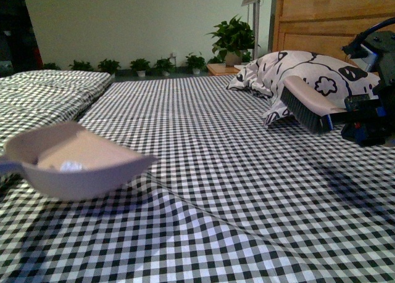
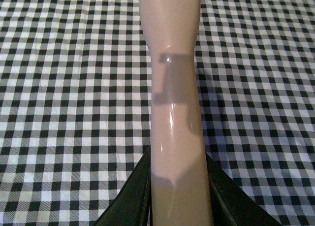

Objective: Clean up trash

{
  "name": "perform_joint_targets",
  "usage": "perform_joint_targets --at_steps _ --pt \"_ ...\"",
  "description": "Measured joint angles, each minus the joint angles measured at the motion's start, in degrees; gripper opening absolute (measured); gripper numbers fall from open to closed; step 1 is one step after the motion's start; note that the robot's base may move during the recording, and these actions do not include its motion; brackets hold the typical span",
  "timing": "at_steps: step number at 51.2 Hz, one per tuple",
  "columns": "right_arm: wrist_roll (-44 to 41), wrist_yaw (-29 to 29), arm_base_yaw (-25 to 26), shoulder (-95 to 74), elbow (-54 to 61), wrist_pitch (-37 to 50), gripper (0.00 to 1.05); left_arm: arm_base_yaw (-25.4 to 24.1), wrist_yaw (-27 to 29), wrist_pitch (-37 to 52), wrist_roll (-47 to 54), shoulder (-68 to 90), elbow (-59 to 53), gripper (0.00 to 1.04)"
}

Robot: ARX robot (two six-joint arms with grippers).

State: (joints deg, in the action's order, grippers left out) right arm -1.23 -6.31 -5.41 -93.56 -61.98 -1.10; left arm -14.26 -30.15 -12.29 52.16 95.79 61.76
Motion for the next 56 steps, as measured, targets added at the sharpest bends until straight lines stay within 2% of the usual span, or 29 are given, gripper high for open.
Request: perform_joint_targets --at_steps 4,8,12,20,24,32,56 --pt "0.83 -1.25 0.13 2.01 0.00 -0.20 0.21 0.66 1.18 4.96 -9.38 -1.99 2.60 0.28" --pt "2.40 -1.62 0.42 3.61 0.00 -0.63 0.21 1.88 4.61 9.07 -18.58 -3.37 4.24 0.28" --pt "4.85 -1.60 0.63 6.16 0.00 -1.51 0.21 3.72 10.62 12.98 -27.21 -5.29 4.66 0.28" --pt "7.41 -0.72 1.22 12.22 0.00 -2.56 0.21 7.26 18.36 15.06 -39.32 -9.49 3.85 0.28" --pt "8.76 1.64 2.05 16.55 0.00 -2.93 0.21 9.81 21.18 16.59 -41.64 -13.49 1.40 0.28" --pt "9.33 2.95 3.34 22.75 0.00 -4.74 0.21 13.29 22.82 15.10 -43.82 -20.13 -1.73 0.28" --pt "9.40 3.50 5.49 40.26 2.95 -9.90 0.21 16.04 24.90 9.27 -47.32 -34.47 -6.34 0.28"
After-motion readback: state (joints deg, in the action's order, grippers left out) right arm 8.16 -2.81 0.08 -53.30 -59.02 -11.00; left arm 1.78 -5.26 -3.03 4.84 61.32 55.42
